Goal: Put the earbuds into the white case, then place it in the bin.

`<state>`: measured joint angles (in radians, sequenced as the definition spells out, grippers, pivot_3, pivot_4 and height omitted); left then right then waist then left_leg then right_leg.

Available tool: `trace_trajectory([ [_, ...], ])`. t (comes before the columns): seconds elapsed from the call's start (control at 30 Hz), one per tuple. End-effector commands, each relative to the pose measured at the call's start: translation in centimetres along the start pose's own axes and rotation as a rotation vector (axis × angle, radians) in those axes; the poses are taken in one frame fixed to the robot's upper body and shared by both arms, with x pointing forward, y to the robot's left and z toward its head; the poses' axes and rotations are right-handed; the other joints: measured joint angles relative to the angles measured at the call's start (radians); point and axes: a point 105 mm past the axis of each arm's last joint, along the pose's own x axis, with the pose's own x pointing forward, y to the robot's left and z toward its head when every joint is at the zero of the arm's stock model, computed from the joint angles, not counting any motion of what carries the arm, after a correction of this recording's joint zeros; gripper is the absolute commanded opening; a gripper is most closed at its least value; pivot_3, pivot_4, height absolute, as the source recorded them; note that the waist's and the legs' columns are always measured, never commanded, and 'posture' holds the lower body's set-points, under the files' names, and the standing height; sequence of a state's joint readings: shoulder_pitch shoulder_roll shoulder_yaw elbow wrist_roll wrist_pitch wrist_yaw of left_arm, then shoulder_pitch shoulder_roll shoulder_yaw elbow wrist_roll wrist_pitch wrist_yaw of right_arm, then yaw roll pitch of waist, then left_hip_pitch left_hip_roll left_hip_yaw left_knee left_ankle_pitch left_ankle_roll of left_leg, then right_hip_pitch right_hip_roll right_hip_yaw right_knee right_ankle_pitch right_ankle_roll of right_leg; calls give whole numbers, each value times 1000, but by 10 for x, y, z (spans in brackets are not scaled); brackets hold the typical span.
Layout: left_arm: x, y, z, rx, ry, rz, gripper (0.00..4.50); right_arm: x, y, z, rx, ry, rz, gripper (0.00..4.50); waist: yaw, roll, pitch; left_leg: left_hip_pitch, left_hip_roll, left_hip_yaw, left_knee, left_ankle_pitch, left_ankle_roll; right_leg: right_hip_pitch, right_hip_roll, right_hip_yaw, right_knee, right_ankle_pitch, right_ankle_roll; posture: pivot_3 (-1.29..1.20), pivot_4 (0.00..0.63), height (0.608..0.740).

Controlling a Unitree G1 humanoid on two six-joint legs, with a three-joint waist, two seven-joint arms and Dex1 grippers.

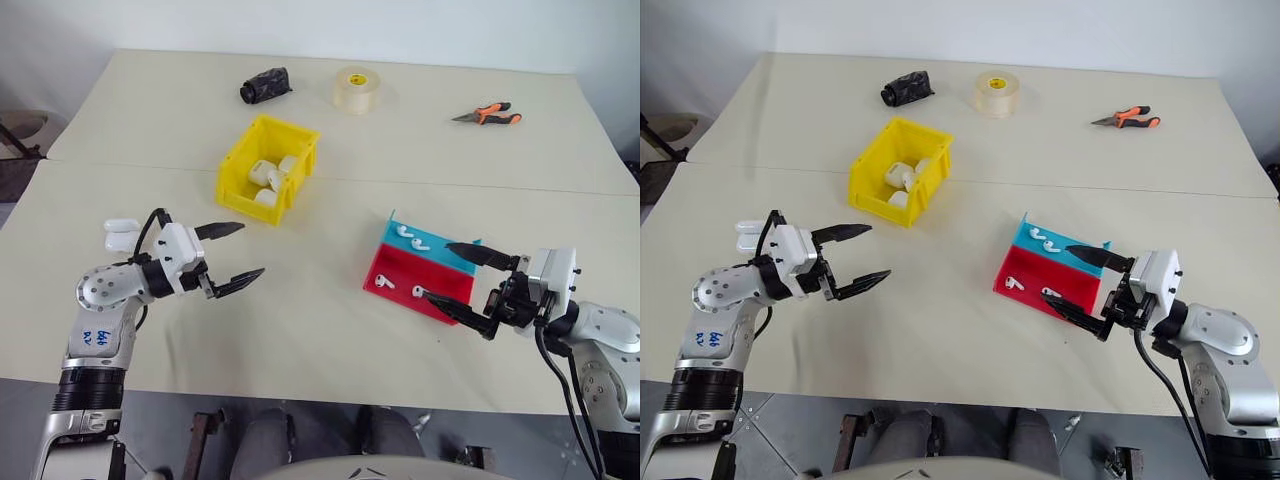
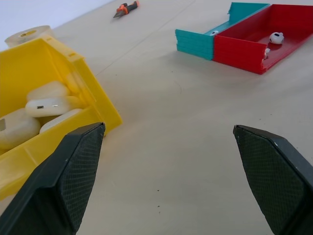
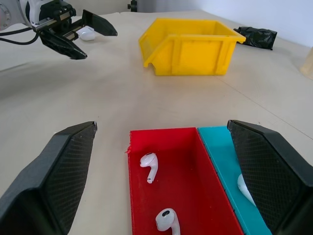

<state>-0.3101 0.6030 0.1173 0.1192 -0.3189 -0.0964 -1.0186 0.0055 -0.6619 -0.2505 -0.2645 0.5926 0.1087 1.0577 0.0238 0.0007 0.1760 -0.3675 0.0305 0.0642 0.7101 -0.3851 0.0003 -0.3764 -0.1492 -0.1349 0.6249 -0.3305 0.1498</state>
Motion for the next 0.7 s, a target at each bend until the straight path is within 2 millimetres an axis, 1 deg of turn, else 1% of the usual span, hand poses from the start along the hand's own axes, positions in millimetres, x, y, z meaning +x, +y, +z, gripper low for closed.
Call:
trace_trajectory([
  [0.03,4,-1,10,9,-33,-18,4477,-5,-4,9,-42,-13,-14,4500,-1,0,0,0,0,0,0,0,0,0,0,0,0,0,0,0,150,740],
  [0.17,5,-1,14,-8,-59,-18,4477,-5,-3,8,-34,-8,-9,4500,-1,0,0,0,0,0,0,0,0,0,0,0,0,0,0,0,150,740],
  [0.33,3,0,12,-16,-47,2,4477,-5,-2,7,-28,-4,3,4500,0,0,0,0,0,0,0,0,0,0,0,0,0,0,0,0,150,740],
  [0.5,-3,6,10,-27,-41,75,4477,-2,-1,6,-21,-6,28,4500,-1,0,0,0,0,0,0,0,0,0,0,0,0,0,0,0,150,740],
  [0.6,-17,19,6,-75,-18,222,4477,7,3,7,-21,-30,66,4500,-3,0,0,0,0,0,0,0,0,0,0,0,0,0,0,0,150,740],
  [0.7,-41,24,2,-126,1,405,4477,20,8,10,-29,-61,134,4500,-14,0,0,0,1,-1,0,0,0,0,0,0,0,0,0,0,150,740],
])
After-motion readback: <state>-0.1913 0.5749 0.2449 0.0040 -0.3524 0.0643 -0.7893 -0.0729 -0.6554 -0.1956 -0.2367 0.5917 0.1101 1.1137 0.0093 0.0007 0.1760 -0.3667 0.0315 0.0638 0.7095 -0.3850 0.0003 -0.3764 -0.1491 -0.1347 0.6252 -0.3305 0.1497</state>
